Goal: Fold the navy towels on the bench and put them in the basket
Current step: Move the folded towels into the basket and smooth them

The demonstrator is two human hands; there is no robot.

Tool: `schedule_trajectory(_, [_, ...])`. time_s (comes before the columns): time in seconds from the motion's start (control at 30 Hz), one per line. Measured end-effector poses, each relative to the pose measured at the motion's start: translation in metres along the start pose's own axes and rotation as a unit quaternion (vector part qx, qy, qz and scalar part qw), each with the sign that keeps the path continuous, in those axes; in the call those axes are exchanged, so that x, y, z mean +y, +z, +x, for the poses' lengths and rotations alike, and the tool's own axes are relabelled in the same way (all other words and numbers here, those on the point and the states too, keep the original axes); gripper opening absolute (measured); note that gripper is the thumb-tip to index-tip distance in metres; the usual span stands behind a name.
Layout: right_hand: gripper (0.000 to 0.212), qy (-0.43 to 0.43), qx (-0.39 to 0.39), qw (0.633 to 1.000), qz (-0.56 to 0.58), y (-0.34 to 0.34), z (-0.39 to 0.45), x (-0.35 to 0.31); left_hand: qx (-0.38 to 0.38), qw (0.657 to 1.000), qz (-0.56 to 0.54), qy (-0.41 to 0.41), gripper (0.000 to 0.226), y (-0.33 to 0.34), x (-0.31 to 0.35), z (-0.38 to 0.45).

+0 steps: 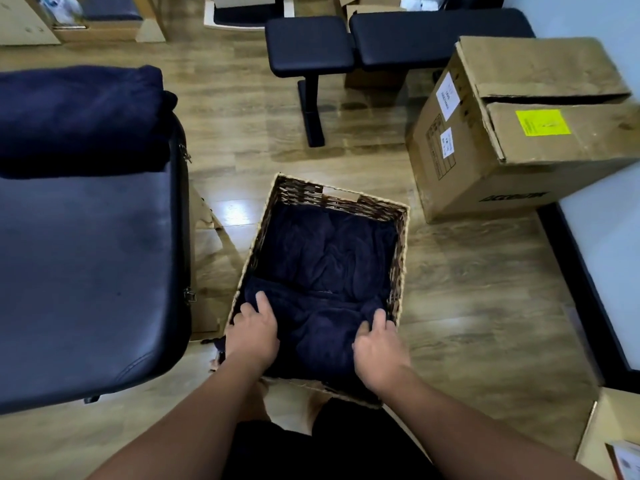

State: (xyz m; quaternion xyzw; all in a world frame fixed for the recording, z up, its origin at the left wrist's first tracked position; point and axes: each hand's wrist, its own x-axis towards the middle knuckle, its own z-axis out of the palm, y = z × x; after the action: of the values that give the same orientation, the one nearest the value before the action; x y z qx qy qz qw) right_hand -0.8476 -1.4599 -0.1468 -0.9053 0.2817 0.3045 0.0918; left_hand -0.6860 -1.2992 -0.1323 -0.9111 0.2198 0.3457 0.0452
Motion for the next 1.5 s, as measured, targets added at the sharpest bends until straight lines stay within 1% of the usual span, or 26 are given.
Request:
schedule_trajectory(0.1, [0.037, 0.062, -0.009, 0.997, 0.051, 0.004, 0.007, -0.009, -0.009, 1.000, 0.006, 0.003, 0.082, -0.004, -0.003, 0.004])
schedule_trajectory(0.2, [0.048, 0.093, -0.036, 0.992, 0.083, 0.004, 0.011, -0.015, -0.027, 1.000, 0.003, 0.002, 0.082, -0.002, -0.005, 0.004])
schedule_trajectory(0.33, [0.058, 0.090, -0.020, 0.991, 0.095, 0.009, 0.039, 0.005, -0.032, 0.998, -0.050, -0.009, 0.078, 0.013, -0.006, 0.005])
schedule_trajectory(0.43, [0.047, 0.059, -0.017, 0.996, 0.068, -0.006, 0.049, 0.022, -0.033, 0.991, -0.125, -0.020, 0.073, 0.029, 0.003, 0.001])
schedule_trajectory(0.5, [0.048, 0.061, 0.040, 0.994, 0.079, -0.010, 0.048, 0.030, -0.034, 0.987, -0.157, -0.025, 0.073, 0.036, 0.012, -0.003])
schedule_trajectory(0.53, [0.048, 0.057, 0.060, 0.995, 0.054, -0.010, 0.045, 0.031, -0.046, 0.985, -0.165, -0.027, 0.077, 0.039, 0.017, -0.004])
schedule_trajectory(0.57, [0.048, 0.045, 0.057, 0.996, 0.049, -0.011, 0.040, 0.029, -0.063, 0.984, -0.167, -0.026, 0.082, 0.041, 0.020, -0.004])
schedule_trajectory(0.63, [0.048, 0.057, 0.014, 0.998, 0.001, -0.012, 0.026, 0.026, -0.083, 0.987, -0.136, 0.001, 0.091, 0.043, 0.023, -0.003])
schedule_trajectory(0.7, [0.059, 0.063, -0.019, 0.997, -0.037, -0.012, 0.014, 0.024, -0.073, 0.995, -0.060, 0.038, 0.091, 0.043, 0.022, 0.001])
schedule_trajectory(0.77, [0.066, 0.049, 0.000, 0.998, -0.048, -0.011, 0.015, 0.025, -0.070, 0.997, 0.001, 0.041, 0.086, 0.040, 0.019, 0.006])
schedule_trajectory(0.8, [0.066, 0.048, 0.001, 0.998, -0.049, -0.007, 0.019, 0.025, -0.071, 0.997, 0.024, 0.036, 0.082, 0.038, 0.017, 0.009])
schedule_trajectory(0.93, [0.048, 0.067, -0.008, 0.996, -0.060, 0.007, 0.030, 0.018, -0.062, 0.992, 0.105, 0.035, 0.066, 0.038, 0.014, 0.021])
schedule_trajectory(0.97, [0.046, 0.060, 0.001, 0.996, -0.070, 0.010, 0.032, 0.017, -0.061, 0.990, 0.124, 0.038, 0.066, 0.037, 0.015, 0.022])
schedule_trajectory(1.03, [0.046, 0.023, 0.036, 0.995, -0.094, 0.011, 0.036, 0.016, -0.032, 0.986, 0.152, 0.060, 0.067, 0.034, 0.016, 0.020])
schedule_trajectory(1.1, [0.047, -0.019, 0.049, 0.993, -0.109, 0.003, 0.035, 0.012, 0.015, 0.980, 0.171, 0.100, 0.059, 0.028, 0.019, 0.015])
schedule_trajectory(1.13, [0.049, -0.032, 0.047, 0.993, -0.101, -0.001, 0.034, 0.008, 0.024, 0.978, 0.175, 0.115, 0.057, 0.027, 0.022, 0.012])
schedule_trajectory(1.17, [0.056, -0.028, 0.030, 0.996, -0.083, -0.003, 0.034, 0.004, 0.015, 0.978, 0.169, 0.125, 0.061, 0.028, 0.024, 0.010])
schedule_trajectory(1.23, [0.078, 0.020, -0.028, 0.999, -0.040, 0.000, 0.036, -0.003, -0.045, 0.981, 0.138, 0.132, 0.080, 0.033, 0.024, 0.012])
schedule_trajectory(1.27, [0.086, 0.047, -0.060, 0.997, -0.013, 0.000, 0.036, -0.006, -0.079, 0.981, 0.122, 0.132, 0.085, 0.037, 0.022, 0.013])
schedule_trajectory(1.3, [0.091, 0.064, -0.082, 0.994, 0.016, 0.000, 0.038, -0.008, -0.103, 0.979, 0.115, 0.130, 0.086, 0.039, 0.019, 0.016])
schedule_trajectory(1.4, [0.096, 0.079, -0.116, 0.987, 0.073, 0.004, 0.042, -0.002, -0.125, 0.979, 0.113, 0.114, 0.079, 0.049, 0.007, 0.025])
schedule_trajectory(1.5, [0.093, 0.063, -0.114, 0.988, 0.086, 0.003, 0.045, 0.009, -0.121, 0.983, 0.098, 0.100, 0.078, 0.045, 0.010, 0.029])
